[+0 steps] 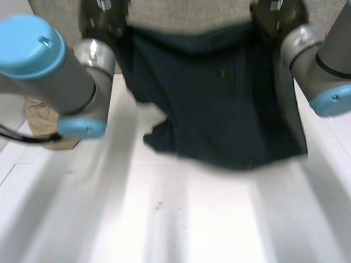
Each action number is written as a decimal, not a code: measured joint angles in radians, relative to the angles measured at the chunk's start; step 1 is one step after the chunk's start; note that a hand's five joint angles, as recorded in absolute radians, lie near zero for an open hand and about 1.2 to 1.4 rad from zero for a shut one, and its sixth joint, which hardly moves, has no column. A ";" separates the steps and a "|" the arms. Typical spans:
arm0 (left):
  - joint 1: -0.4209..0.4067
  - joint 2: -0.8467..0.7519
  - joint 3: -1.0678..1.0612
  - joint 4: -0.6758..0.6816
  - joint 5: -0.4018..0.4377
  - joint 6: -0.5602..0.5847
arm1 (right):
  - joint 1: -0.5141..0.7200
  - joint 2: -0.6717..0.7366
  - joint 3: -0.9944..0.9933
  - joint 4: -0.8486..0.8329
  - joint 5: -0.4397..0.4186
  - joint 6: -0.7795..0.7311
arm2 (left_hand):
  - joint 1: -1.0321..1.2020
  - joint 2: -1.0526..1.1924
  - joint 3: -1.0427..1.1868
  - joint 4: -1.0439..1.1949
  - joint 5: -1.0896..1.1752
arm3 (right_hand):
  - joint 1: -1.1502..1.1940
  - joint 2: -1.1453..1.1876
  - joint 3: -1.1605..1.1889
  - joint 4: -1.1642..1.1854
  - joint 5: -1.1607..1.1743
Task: Fold the laundry.
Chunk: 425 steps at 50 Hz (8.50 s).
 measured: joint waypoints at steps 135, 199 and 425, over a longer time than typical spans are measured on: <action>-0.002 0.010 -0.406 -0.169 -0.059 -0.107 | 0.037 -0.060 0.968 -0.267 -0.028 0.400 | 0.000 0.000 0.000 0.000 0.000 | -0.368 -0.450 -0.461 -0.475 -0.467; 0.041 0.133 -0.062 0.371 -0.045 -0.090 | 0.043 -0.010 -0.176 -0.297 0.023 0.104 | 0.000 0.000 0.000 0.000 0.000 | -0.009 -0.006 0.004 0.000 0.018; 0.111 0.171 -0.716 -0.449 0.156 0.151 | -0.051 -0.405 1.132 0.062 -0.178 0.080 | -0.009 -0.004 -0.008 -0.005 0.013 | 0.000 -0.006 0.018 0.000 0.021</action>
